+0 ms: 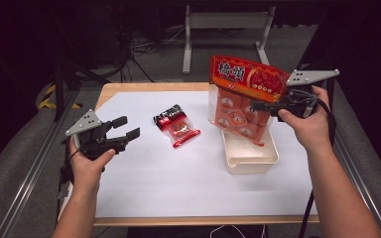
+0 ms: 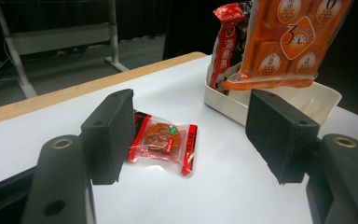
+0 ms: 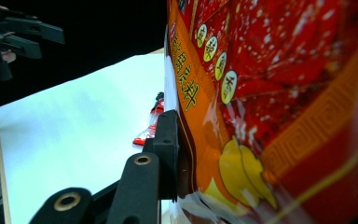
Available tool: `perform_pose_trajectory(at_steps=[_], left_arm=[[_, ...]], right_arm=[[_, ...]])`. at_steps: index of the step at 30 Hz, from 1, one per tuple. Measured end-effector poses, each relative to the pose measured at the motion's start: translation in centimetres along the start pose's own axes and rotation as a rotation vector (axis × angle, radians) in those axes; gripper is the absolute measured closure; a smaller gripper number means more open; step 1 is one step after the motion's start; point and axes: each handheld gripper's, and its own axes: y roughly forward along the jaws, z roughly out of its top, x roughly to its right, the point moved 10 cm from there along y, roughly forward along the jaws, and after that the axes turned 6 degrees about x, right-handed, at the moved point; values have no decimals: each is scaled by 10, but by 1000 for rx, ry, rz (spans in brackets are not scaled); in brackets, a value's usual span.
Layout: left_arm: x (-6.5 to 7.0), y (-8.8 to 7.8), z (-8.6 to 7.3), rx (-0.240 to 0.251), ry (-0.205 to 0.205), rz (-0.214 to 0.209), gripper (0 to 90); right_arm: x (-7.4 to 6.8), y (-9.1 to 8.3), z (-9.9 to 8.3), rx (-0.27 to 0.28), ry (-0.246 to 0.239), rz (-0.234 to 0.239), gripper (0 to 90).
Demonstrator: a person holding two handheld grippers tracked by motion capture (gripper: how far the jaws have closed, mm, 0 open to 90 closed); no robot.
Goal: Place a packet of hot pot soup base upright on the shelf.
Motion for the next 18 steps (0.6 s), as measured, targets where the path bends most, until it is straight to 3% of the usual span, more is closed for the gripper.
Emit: perform_pose_trajectory(at_steps=[10, 18], left_arm=[[0, 0, -1, -2, 1, 2, 337], [-1, -1, -1, -2, 7, 0, 336]], right_arm=[[13, -3, -9, -9, -3, -66, 710], [20, -4, -17, -2, 8, -85, 710]])
